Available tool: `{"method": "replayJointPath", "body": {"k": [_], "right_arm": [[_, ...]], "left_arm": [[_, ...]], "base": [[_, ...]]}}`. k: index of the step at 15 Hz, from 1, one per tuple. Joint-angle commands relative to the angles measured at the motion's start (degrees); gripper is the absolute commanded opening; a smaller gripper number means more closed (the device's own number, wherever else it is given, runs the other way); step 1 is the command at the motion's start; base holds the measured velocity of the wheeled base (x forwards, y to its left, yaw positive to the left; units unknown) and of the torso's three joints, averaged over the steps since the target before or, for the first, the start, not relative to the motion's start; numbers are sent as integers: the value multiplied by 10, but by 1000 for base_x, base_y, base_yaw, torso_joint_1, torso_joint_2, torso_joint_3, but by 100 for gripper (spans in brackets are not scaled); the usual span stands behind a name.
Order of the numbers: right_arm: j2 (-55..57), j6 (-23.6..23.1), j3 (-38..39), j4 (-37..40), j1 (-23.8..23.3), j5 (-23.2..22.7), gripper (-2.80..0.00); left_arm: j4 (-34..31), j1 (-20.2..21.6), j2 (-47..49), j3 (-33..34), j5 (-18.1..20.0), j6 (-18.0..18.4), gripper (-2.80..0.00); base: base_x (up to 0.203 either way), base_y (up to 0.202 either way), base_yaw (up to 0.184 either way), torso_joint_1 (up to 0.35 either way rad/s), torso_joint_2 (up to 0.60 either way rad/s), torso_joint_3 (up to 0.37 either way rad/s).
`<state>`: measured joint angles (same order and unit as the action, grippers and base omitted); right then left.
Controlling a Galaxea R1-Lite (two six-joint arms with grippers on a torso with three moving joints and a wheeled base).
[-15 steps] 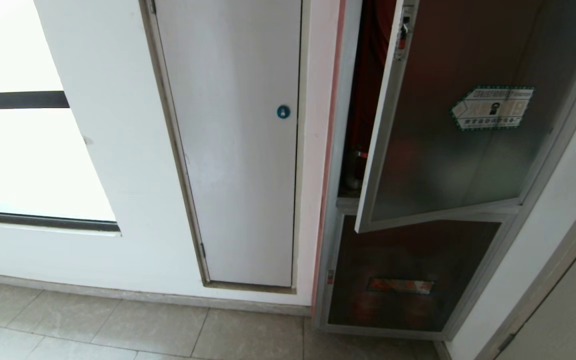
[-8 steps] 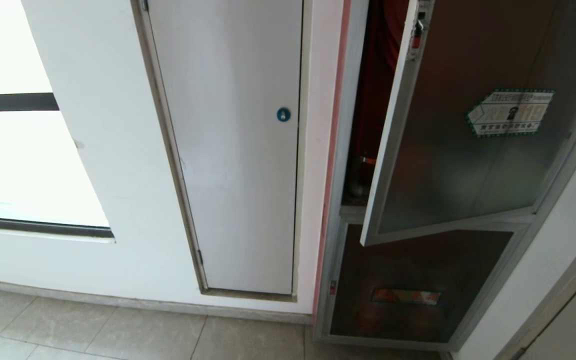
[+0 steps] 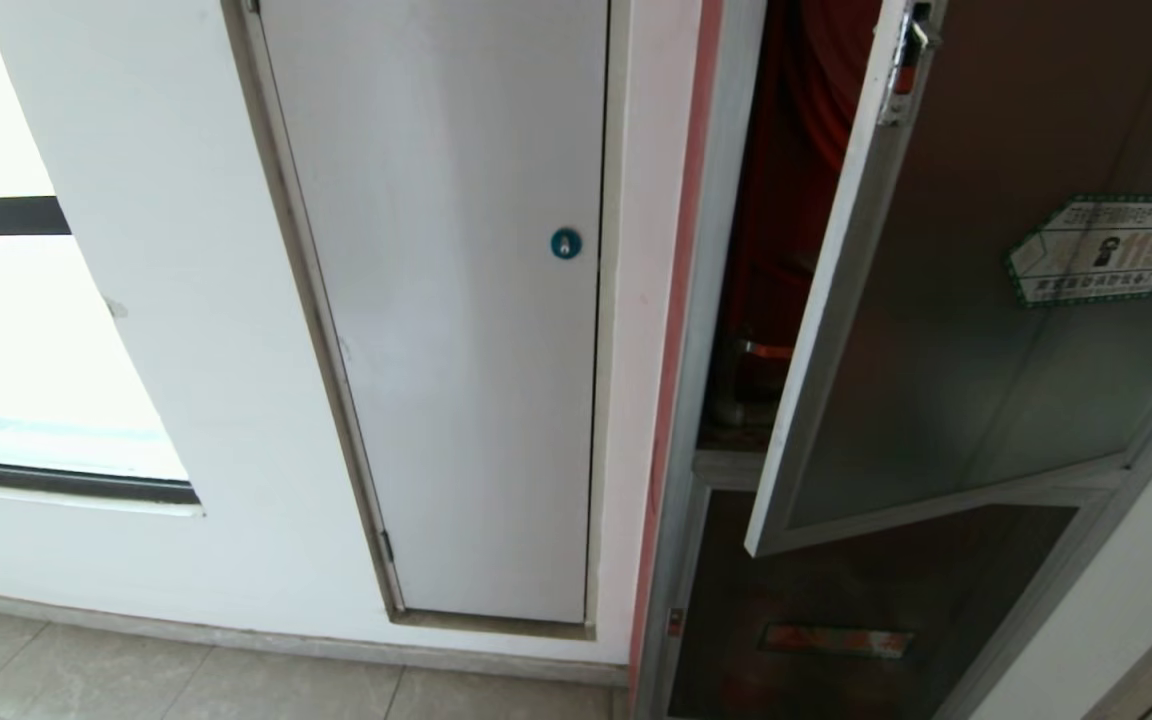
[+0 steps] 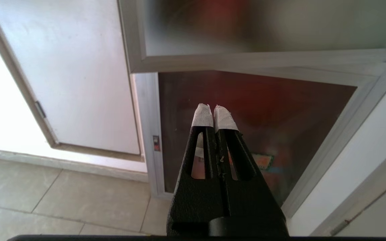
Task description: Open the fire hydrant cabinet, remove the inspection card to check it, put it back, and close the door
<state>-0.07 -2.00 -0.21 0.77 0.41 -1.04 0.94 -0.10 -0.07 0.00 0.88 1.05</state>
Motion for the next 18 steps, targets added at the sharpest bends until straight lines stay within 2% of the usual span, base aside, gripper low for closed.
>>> {"method": "replayJointPath", "body": {"k": [1,18], "right_arm": [[0,0,-1,0,0,0,-280],[0,0,0,0,0,0,-280]], "left_arm": [[0,0,1,4,0,0,-280],[0,0,1,4,0,1,-280]], "base": [[198,0,1,6,2,2],[196,0,1,2,3,3]]}}
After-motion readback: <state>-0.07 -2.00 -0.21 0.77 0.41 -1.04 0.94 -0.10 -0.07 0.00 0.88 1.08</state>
